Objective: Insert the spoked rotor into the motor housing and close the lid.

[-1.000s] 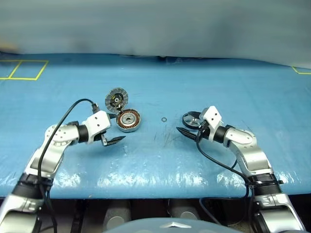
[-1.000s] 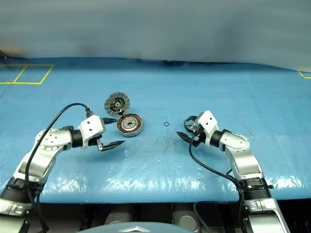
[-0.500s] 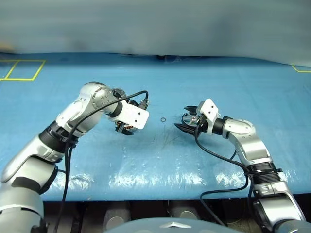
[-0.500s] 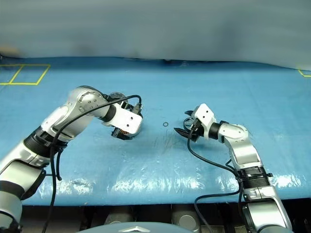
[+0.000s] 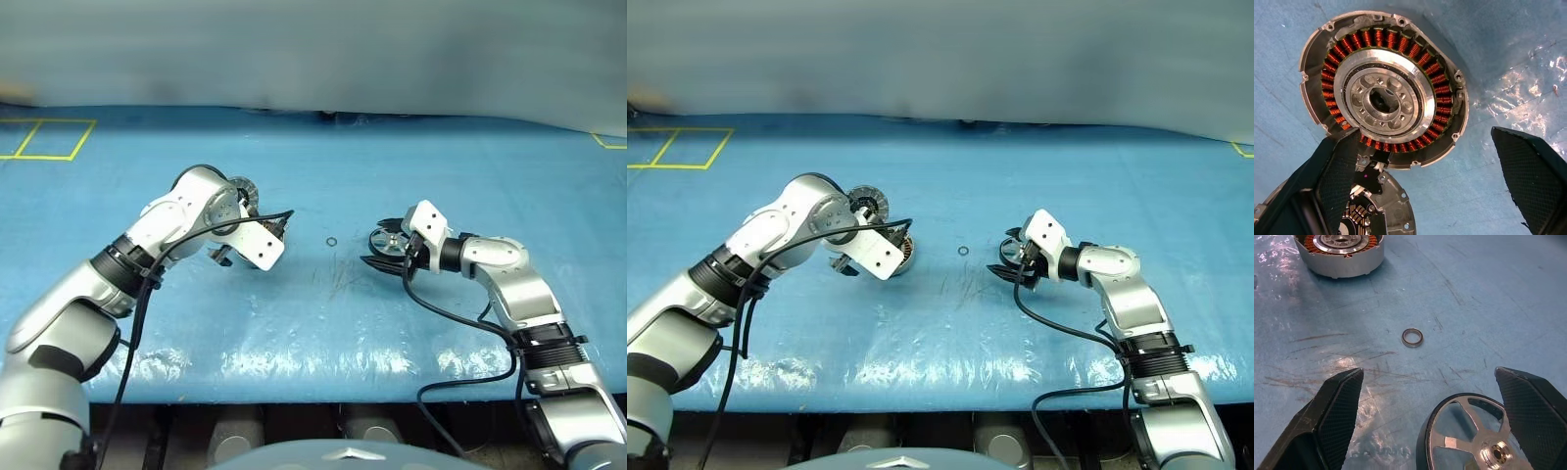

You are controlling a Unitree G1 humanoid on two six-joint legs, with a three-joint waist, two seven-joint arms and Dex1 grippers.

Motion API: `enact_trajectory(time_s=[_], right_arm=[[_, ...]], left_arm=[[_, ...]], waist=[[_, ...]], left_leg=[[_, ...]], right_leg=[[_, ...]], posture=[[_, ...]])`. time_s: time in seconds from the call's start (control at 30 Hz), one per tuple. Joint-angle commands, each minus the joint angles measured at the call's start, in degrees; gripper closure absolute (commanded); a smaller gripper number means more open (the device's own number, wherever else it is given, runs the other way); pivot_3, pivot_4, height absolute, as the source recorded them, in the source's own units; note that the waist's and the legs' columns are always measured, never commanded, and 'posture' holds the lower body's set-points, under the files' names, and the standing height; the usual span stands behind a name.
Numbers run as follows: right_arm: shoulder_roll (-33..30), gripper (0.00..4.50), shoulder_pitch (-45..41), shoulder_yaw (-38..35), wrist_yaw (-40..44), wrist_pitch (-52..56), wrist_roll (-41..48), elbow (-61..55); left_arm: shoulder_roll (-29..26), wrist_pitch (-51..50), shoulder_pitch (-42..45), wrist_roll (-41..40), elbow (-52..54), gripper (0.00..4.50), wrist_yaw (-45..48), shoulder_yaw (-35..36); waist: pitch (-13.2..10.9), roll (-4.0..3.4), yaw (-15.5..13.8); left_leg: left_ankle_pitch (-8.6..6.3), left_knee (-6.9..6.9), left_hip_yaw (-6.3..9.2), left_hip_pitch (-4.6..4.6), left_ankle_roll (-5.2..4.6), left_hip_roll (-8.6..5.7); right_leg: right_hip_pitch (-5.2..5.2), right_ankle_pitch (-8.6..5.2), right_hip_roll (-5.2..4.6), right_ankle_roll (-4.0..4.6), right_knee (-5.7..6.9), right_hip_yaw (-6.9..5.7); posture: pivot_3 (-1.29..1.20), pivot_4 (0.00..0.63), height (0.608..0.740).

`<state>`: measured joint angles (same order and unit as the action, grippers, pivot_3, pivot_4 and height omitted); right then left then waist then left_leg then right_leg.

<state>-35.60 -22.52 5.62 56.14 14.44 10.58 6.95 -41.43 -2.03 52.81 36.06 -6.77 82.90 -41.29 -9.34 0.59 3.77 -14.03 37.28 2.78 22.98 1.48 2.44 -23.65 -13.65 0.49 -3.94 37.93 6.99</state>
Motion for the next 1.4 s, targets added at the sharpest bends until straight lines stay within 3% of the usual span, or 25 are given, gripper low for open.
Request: enact_trajectory(time_s=[0.03, 0.93, 1.03, 1.17, 1.3, 1.4], right_arm=[[-0.6, 0.0, -2.1, -0.5, 0.7, 0.4, 0.4, -2.3], [0.6, 0.0, -0.8, -0.6, -0.9, 0.3, 0.7, -3.4], [0.9, 0.0, -0.6, -0.6, -1.5, 0.2, 0.7, -3.6], [1.3, 0.0, -0.3, -0.7, -2.2, 0.1, 0.8, -4.1], [1.3, 0.0, 0.9, -1.9, -3.3, -0.3, 0.9, -4.8], [1.5, 0.0, 1.7, -2.5, -4.2, -0.5, 1.0, -5.1]], left_arm=[[1.0, -0.1, 0.1, 0.7, 0.8, 0.01, 0.8, 1.1], [2.0, 1.8, -4.0, 2.6, -2.5, 0.01, 1.7, 0.5], [2.8, 3.4, -3.7, 2.9, -5.2, 0.61, -0.2, 0.3], [3.4, 5.6, -3.4, 4.2, -8.8, 1.88, -3.2, 0.2], [4.0, 8.2, -3.7, 4.4, -11.7, 2.36, -4.3, 0.1], [4.9, 11.6, -3.5, 3.3, -12.5, 2.36, -6.6, 0.9]], waist=[[0.0, 0.0, 0.1], [0.0, 0.0, 0.1], [0.0, 0.0, 0.2], [0.0, -0.02, 0.4], [0.1, -0.08, 0.4], [0.2, -0.25, 0.3]], left_leg=[[0.0, 0.02, 0.0, 0.0, 0.0, 0.0], [-0.01, 0.21, 0.02, -0.02, -0.02, 0.0], [-0.01, 0.22, 0.02, -0.04, -0.02, 0.0], [-0.01, 0.24, 0.02, -0.14, -0.02, 0.01], [-0.01, 0.27, 0.02, -0.29, -0.02, 0.0], [-0.01, 0.35, 0.01, -0.39, -0.03, 0.0]], right_leg=[[0.0, 0.0, 0.0, -0.01, 0.02, 0.0], [0.05, 0.02, 0.01, 0.0, 0.2, -0.01], [0.07, 0.02, 0.01, 0.0, 0.23, -0.01], [0.15, 0.01, 0.03, -0.01, 0.26, 0.0], [0.26, -0.03, 0.03, -0.07, 0.34, 0.01], [0.38, -0.1, 0.03, -0.25, 0.37, 0.03]], posture=[[0.0, 0.15, 0.74], [0.0, 0.15, 0.74], [0.0, 0.15, 0.74], [0.0, 0.15, 0.74], [0.0, 0.15, 0.74], [0.0, 0.15, 0.74]])
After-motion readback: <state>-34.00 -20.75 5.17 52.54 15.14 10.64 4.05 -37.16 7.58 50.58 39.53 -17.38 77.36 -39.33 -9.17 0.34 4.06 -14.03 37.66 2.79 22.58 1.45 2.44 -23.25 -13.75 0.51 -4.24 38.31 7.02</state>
